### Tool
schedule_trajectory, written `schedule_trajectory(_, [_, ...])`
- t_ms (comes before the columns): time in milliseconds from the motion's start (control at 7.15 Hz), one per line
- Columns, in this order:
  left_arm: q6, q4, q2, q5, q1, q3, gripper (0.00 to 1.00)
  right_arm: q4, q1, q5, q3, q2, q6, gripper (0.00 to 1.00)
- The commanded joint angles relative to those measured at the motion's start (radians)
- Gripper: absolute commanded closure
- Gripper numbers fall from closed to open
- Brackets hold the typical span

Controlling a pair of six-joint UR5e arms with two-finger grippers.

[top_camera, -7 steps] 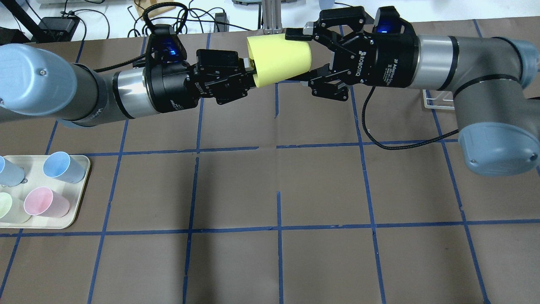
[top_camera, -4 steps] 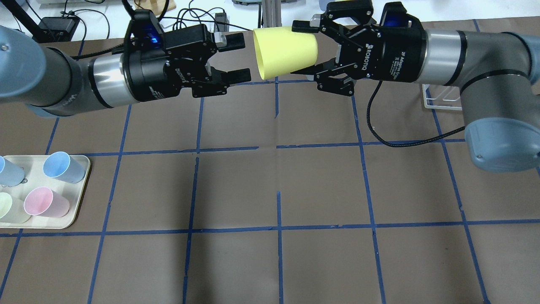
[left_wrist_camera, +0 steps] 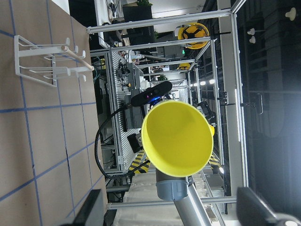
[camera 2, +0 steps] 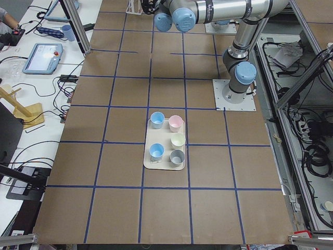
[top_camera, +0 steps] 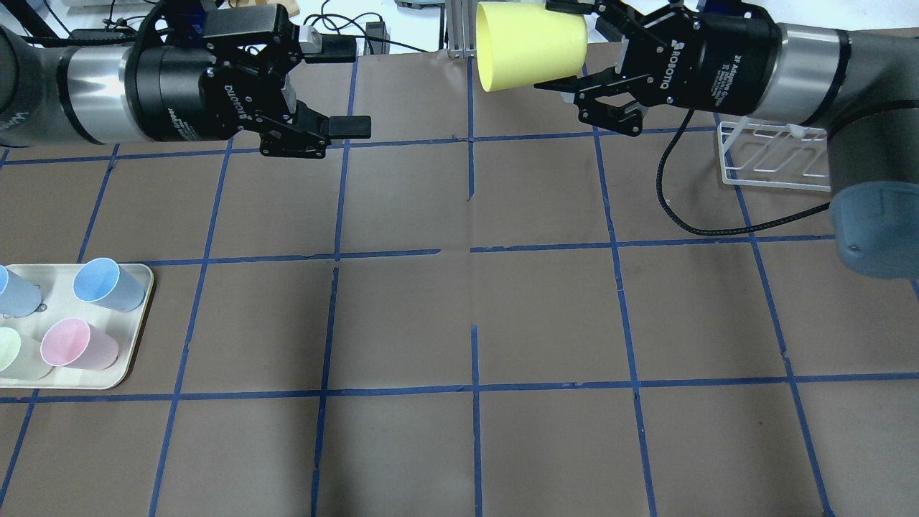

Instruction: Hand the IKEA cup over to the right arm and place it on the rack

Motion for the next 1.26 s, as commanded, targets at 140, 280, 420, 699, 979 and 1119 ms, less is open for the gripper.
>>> schedule_trajectory(140, [-0.150,0.377,0.009,0.455,0.001,0.053,0.00,0.010,-0.016,-0.302,-0.051,-0.004,0.004,0.77])
schedule_trajectory(280, [-0.335,0.560,0.019,0.610,-0.019,0.054,0.00,0.011,-0.016,-0.432,-0.052,-0.004,0.002,0.77])
schedule_trajectory(420, [-0.497,0.648,0.035,0.671,-0.046,0.051,0.00,0.015,-0.016,-0.547,-0.052,-0.004,0.001,0.77])
schedule_trajectory(699, [-0.561,0.846,0.061,0.813,-0.161,0.021,0.00,0.017,-0.012,-0.798,-0.057,-0.010,-0.004,0.77])
schedule_trajectory(979, [-0.852,1.032,0.076,1.020,-0.258,-0.019,0.00,0.033,-0.012,-0.977,-0.057,-0.010,-0.103,0.76])
schedule_trajectory(1119, [-0.978,1.086,0.078,1.132,-0.299,-0.032,0.00,0.047,-0.007,-1.119,-0.071,-0.010,-0.184,0.76])
